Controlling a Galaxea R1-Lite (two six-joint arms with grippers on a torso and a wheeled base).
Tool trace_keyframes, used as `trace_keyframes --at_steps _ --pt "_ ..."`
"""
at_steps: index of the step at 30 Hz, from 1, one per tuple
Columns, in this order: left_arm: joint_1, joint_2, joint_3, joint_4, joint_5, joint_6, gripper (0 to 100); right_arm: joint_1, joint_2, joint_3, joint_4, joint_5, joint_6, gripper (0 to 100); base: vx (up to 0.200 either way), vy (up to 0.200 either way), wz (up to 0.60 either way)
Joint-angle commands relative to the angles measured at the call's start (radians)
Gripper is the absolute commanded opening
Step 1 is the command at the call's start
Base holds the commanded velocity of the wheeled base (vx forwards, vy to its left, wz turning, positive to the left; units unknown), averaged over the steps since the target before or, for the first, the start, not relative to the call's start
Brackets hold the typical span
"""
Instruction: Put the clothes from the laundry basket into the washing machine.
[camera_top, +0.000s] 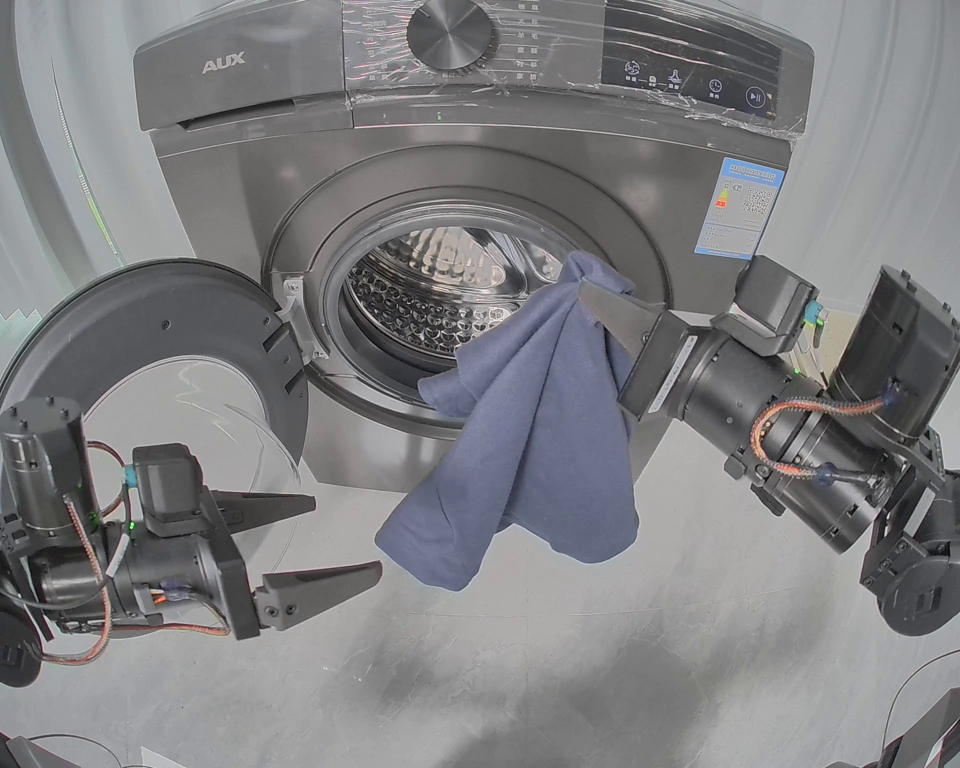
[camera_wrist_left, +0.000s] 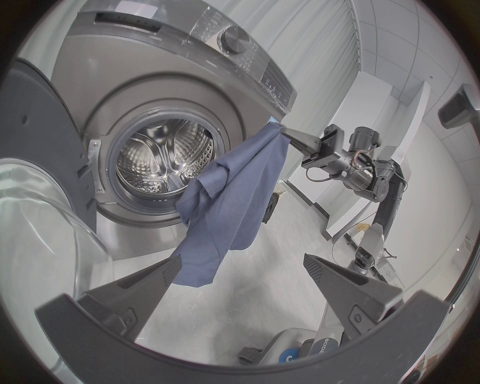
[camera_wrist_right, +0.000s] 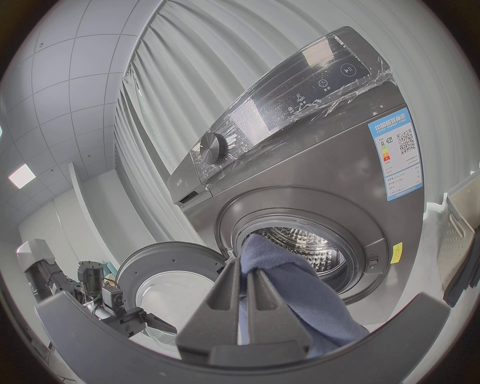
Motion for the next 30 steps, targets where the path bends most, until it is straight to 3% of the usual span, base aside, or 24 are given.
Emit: trace_keyframes --at_steps 1,9,15,25,30 --pt "-0.009 0.100 -0.042 -0.009 0.001 -0.004 100 -0.002 -0.008 0.006 0.000 -0.001 0.000 0 0.000 0.000 0.00" --pt "-0.011 0.209 -0.045 -0.089 0.006 -0.003 100 0.007 -0.010 0.009 -0.022 0.002 0.000 0 0.000 0.000 0.00" --pt "-0.049 0.278 -0.051 -0.175 0.026 -0.027 100 0.009 -0.006 0.008 -0.031 0.000 -0.002 0 0.000 0.000 0.00" --pt "-0.058 0.444 -0.089 -0.276 0.023 -0.038 100 0.009 -0.003 0.006 -0.031 0.000 -0.002 0 0.000 0.000 0.00" --pt "-0.060 0.540 -0.118 -0.426 0.028 -0.106 100 0.009 -0.008 0.009 -0.033 -0.001 -0.002 0 0.000 0.000 0.00"
